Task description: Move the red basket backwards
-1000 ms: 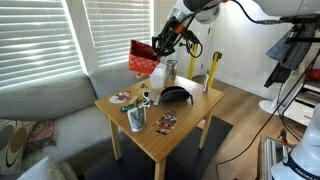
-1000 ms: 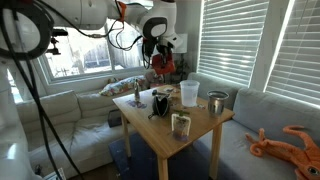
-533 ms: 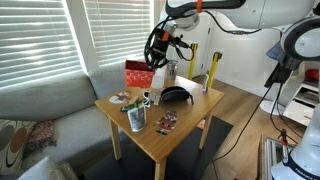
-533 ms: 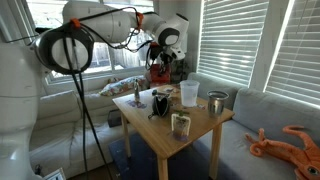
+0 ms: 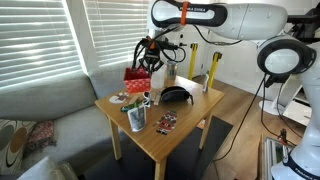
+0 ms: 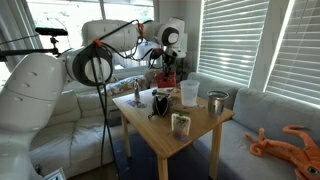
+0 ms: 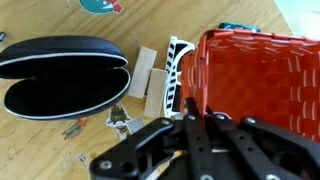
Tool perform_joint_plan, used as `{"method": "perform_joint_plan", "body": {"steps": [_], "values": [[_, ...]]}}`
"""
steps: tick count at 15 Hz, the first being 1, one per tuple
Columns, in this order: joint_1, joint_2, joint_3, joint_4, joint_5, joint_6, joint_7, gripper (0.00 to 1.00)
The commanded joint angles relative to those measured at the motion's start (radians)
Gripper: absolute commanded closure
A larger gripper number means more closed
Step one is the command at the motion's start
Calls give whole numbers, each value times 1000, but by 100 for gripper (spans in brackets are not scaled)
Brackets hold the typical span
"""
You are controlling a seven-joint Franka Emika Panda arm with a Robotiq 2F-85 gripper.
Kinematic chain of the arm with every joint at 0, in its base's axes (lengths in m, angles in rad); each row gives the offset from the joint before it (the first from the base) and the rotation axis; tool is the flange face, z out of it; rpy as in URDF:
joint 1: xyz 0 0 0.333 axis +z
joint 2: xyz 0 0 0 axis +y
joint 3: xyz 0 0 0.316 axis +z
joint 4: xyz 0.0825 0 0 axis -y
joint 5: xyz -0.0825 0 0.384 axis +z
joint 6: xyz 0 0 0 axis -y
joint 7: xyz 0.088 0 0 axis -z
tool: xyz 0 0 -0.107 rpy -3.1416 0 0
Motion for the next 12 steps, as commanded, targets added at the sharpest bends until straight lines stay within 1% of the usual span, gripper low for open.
{"method": "perform_joint_plan", "body": {"steps": [1, 2, 3, 4, 5, 8, 9, 10, 12], "values": [[2, 9, -1, 16, -5, -4, 2, 95], [2, 14, -3, 26, -6, -6, 3, 95], [2, 17, -5, 32, -7, -7, 3, 99], [-6, 30, 4, 42, 39, 52, 52, 99], [-6, 61, 18, 75, 76, 126, 62, 99], [10, 144, 42, 171, 133, 264, 109, 99], [5, 171, 61, 202, 163, 279, 109, 99], [-2, 204, 88, 241, 163, 266, 130, 99], [3, 250, 108, 277, 163, 257, 155, 99]]}}
